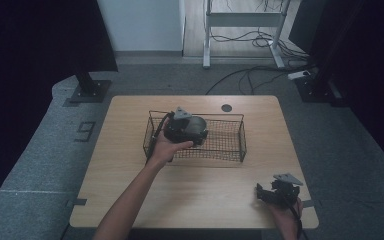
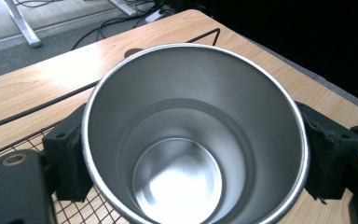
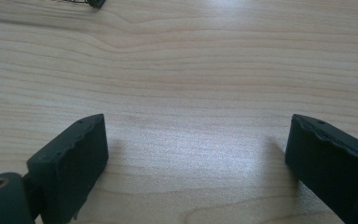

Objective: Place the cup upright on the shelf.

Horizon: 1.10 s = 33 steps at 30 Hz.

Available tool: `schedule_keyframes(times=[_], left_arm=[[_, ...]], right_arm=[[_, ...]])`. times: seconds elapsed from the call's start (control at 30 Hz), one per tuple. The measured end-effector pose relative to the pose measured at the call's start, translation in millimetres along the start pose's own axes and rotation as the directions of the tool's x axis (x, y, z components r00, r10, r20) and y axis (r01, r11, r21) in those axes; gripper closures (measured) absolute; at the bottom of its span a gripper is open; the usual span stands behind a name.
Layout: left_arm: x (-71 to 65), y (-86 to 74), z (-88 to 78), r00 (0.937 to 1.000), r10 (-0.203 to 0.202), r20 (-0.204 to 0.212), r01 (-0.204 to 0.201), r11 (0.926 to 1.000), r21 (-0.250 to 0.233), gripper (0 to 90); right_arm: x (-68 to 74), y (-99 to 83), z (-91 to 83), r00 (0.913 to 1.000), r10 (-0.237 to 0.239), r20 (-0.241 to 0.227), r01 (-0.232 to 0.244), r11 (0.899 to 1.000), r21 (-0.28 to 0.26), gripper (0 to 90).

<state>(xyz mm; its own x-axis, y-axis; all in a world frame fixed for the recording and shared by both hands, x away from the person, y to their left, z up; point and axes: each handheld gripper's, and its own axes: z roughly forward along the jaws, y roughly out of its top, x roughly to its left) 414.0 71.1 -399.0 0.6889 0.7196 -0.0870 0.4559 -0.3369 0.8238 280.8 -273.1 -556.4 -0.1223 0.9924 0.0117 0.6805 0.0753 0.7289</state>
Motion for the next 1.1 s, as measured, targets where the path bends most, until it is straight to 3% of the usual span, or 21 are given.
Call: schedule_keyframes(times=[0.43, 1.1], left_arm=[[1.5, 2.7, 15.1, 1.0000, -0.001, -0.009, 0.001, 0.9997, 0.023, 14.7], [12.6, -12.7, 48.2, 0.9988, -0.033, -0.035, 0.036, 0.9954, 0.088, 14.7]], right_arm=[[0.0, 0.0, -0.1, 1.0000, 0.000, -0.001, 0.000, 1.000, 0.001, 5.8], [-0.1, -0.1, -0.1, 1.0000, -0.001, -0.001, 0.001, 1.000, 0.001, 5.8]])
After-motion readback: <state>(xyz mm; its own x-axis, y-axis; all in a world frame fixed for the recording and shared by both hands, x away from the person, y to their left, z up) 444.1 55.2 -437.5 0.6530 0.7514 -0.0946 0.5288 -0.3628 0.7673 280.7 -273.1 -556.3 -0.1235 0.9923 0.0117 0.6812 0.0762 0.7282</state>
